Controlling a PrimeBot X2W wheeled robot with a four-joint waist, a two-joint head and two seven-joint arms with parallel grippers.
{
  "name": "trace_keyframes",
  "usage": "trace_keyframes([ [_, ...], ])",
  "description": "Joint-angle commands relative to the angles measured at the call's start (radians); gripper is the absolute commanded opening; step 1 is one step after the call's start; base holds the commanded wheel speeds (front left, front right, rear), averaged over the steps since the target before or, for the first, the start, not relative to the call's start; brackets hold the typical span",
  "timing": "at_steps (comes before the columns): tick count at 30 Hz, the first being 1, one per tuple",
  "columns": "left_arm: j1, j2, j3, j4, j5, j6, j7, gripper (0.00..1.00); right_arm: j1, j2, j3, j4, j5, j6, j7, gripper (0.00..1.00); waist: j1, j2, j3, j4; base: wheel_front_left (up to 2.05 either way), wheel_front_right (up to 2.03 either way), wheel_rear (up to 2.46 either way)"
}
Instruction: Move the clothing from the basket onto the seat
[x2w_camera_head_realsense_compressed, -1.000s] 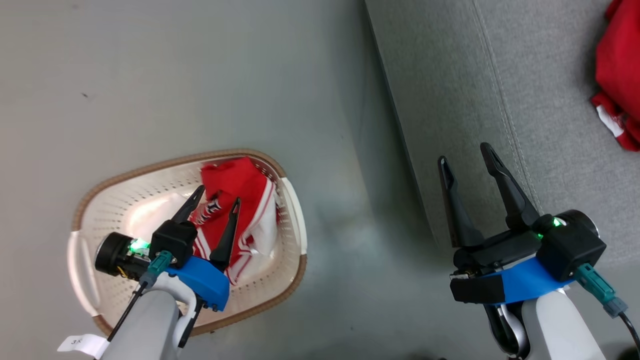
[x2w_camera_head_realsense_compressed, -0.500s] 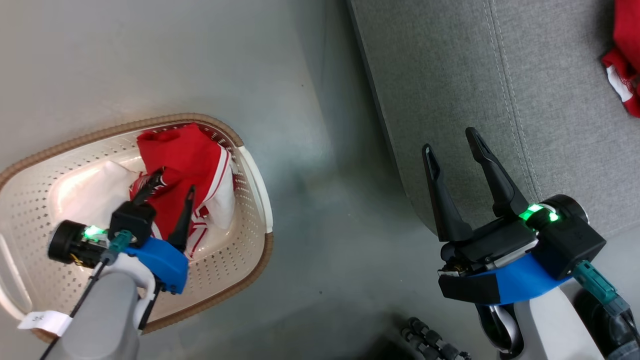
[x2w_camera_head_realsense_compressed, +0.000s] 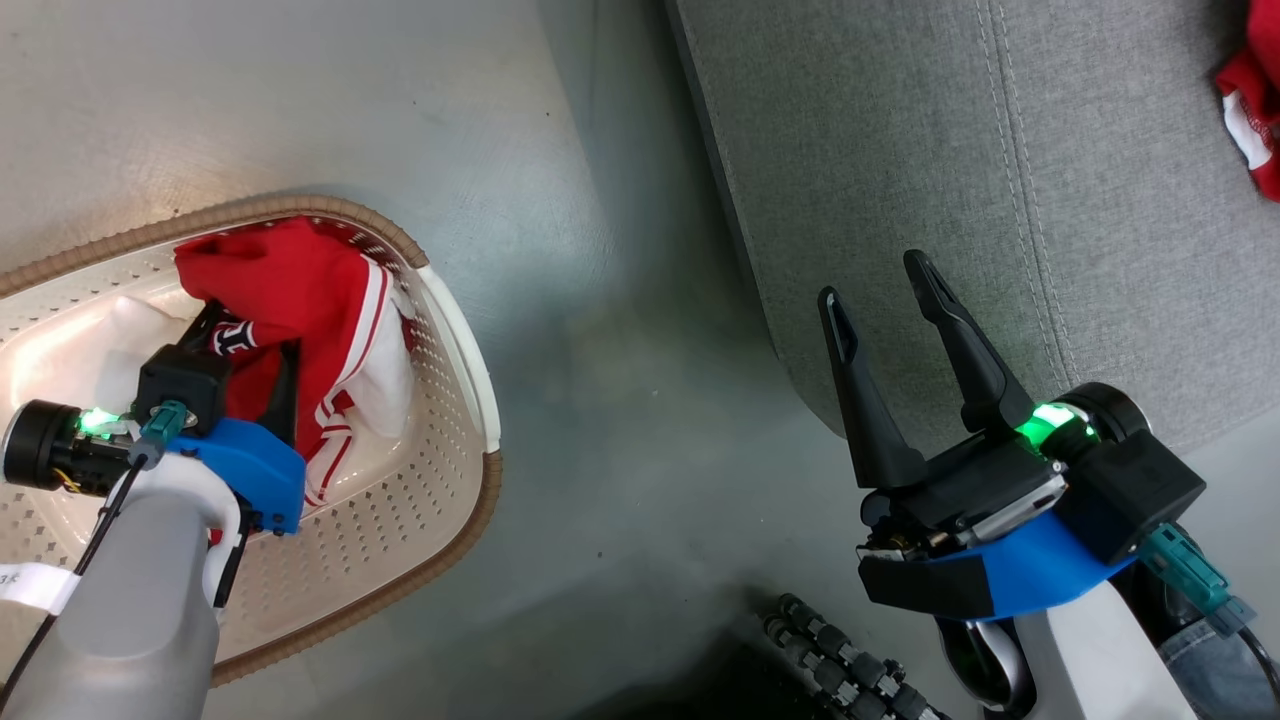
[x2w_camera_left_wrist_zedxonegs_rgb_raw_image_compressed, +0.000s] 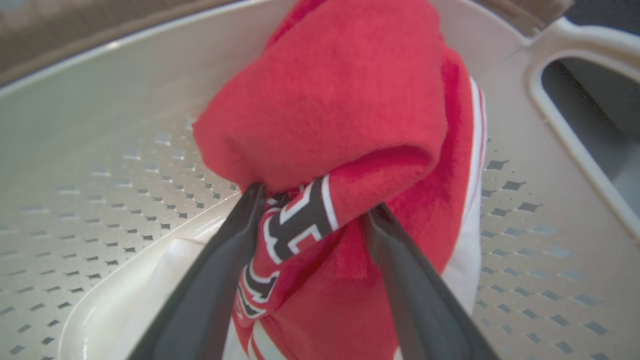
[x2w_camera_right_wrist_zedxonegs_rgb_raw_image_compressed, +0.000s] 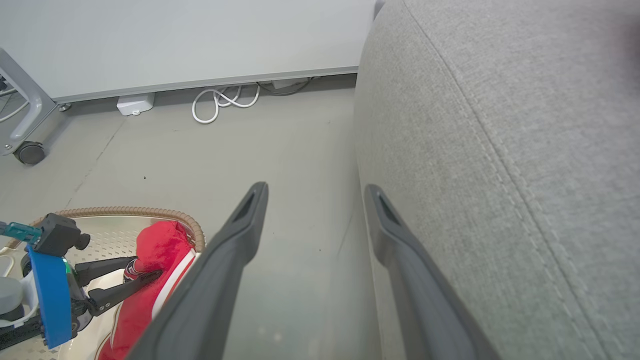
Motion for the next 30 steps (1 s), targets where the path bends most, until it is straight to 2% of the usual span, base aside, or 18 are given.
trace_keyframes([
  [1, -0.017, 0.004, -0.002, 0.009, 0.005, 0.002, -0.003, 1.0, -0.005, 0.001, -0.003, -0.005, 0.0, 0.001, -0.005, 1.0, -0.0001, 0.0, 0.004, -0.003, 0.0, 0.0, 0.0],
  [15, -0.103, -0.005, -0.033, 0.115, 0.011, -0.003, -0.003, 1.0, 0.018, 0.001, -0.004, -0.012, 0.017, 0.001, -0.005, 1.0, -0.0001, 0.0, 0.02, 0.001, 0.0, 0.0, 0.0],
  [16, -0.106, -0.006, -0.033, 0.125, 0.009, -0.003, -0.003, 0.47, 0.018, 0.001, -0.004, -0.011, 0.017, 0.001, -0.005, 1.0, -0.0001, 0.0, 0.02, 0.001, 0.0, 0.0, 0.0],
  [17, -0.109, -0.007, -0.035, 0.133, 0.008, -0.003, -0.003, 0.01, 0.018, 0.001, -0.005, -0.011, 0.017, 0.001, -0.005, 1.0, -0.0001, 0.0, 0.02, 0.001, 0.0, 0.0, 0.0],
  [30, -0.121, -0.012, -0.045, 0.143, -0.01, -0.009, -0.003, 0.0, 0.002, 0.001, 0.001, -0.008, 0.018, 0.001, -0.005, 1.0, -0.0001, 0.0, 0.017, 0.004, 0.0, 0.0, 0.0],
])
